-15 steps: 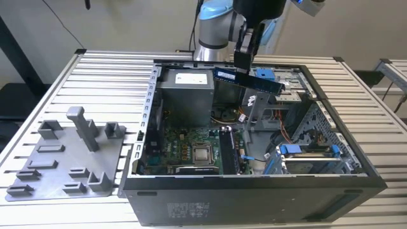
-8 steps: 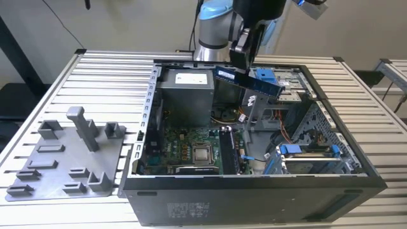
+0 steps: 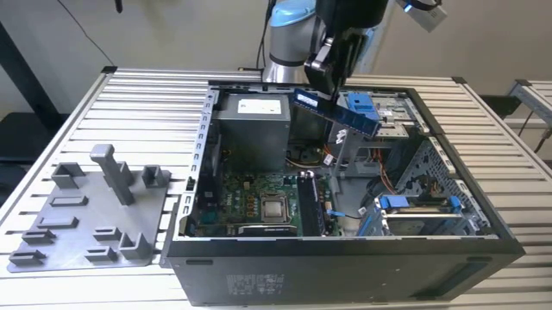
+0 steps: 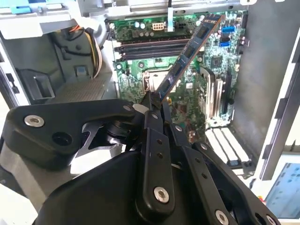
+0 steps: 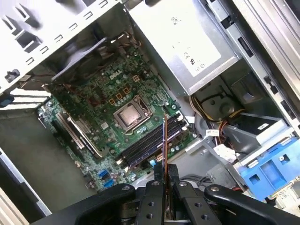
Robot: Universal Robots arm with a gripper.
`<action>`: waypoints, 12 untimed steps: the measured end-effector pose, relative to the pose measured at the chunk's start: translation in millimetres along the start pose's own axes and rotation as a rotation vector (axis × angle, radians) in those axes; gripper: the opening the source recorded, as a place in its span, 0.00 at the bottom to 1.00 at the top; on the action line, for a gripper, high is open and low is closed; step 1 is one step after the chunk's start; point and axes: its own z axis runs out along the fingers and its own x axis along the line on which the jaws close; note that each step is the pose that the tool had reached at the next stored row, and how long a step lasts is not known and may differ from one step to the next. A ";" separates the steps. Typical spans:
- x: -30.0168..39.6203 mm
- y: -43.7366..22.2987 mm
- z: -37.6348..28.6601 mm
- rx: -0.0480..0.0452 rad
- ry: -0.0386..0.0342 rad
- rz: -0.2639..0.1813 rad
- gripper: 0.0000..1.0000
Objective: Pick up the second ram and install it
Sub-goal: 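Insert the second ram into the second slot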
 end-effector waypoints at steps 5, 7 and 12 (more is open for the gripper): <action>0.0 0.0 0.8 -0.0014 0.0007 0.090 0.14; 0.0 0.0 1.1 -0.0020 0.0010 0.125 0.14; 0.0 0.0 1.7 -0.0033 0.0017 0.209 0.14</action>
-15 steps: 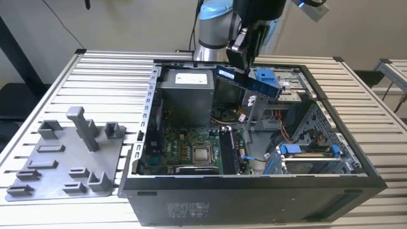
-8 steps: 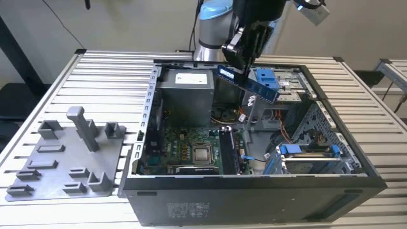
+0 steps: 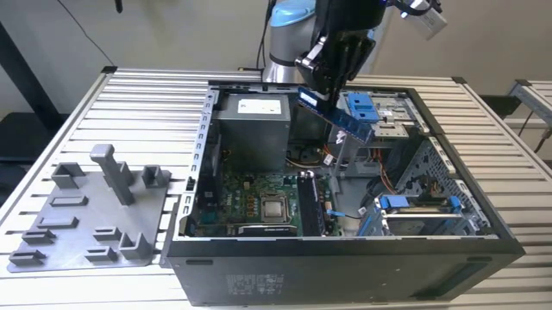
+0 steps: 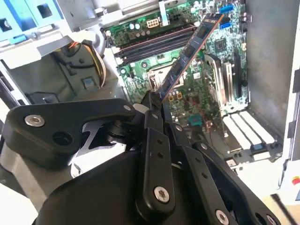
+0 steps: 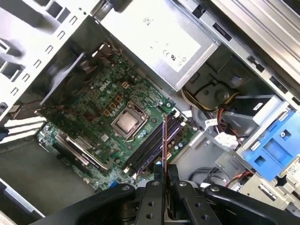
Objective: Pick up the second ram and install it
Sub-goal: 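Insert the second ram into the second slot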
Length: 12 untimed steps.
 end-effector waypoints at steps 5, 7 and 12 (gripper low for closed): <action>0.0 0.0 0.6 -0.0013 0.0007 0.085 0.14; 0.0 0.0 0.9 -0.0018 0.0010 0.118 0.14; 0.0 0.0 1.6 -0.0031 0.0016 0.200 0.14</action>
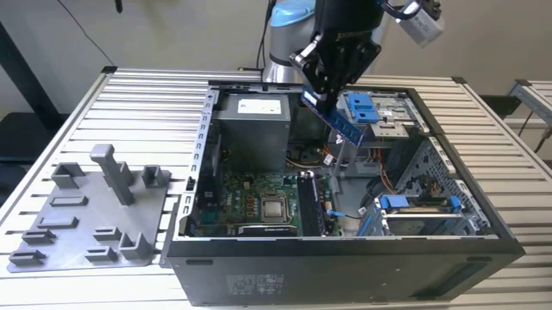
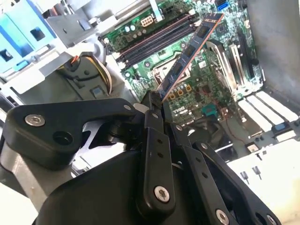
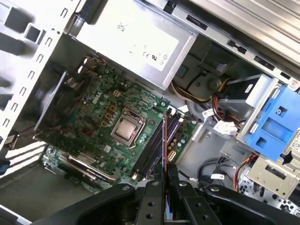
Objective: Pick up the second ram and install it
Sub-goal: 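Insert the second ram into the second slot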
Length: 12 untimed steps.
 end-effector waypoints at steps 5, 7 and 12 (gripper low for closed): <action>0.0 0.0 0.7 -0.0013 0.0007 0.082 0.14; 0.0 0.0 1.0 -0.0018 0.0010 0.115 0.14; 0.0 0.0 1.8 -0.0030 0.0016 0.191 0.14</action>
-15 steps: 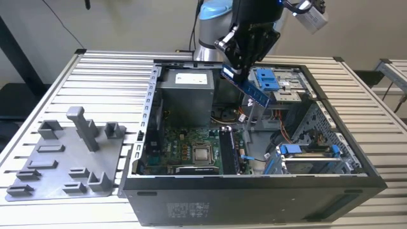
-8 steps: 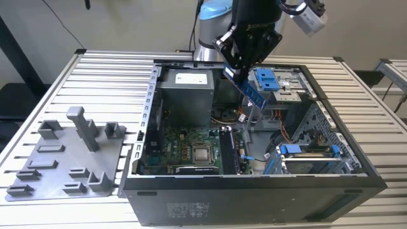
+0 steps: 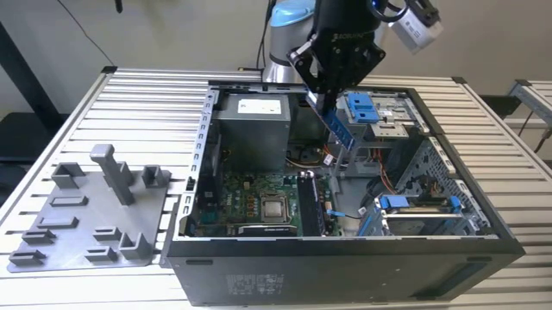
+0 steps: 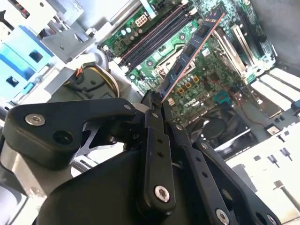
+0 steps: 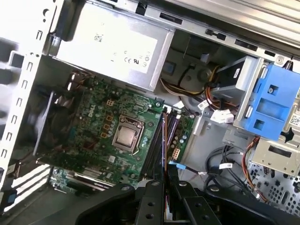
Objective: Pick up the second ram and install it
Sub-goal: 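Insert the second ram into the second slot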
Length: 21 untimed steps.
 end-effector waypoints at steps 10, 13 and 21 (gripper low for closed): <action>0.0 0.0 1.6 -0.0023 0.0012 0.147 0.14; 0.0 0.0 2.1 -0.0030 0.0015 0.190 0.14; 0.0 0.0 3.2 -0.0049 0.0025 0.313 0.14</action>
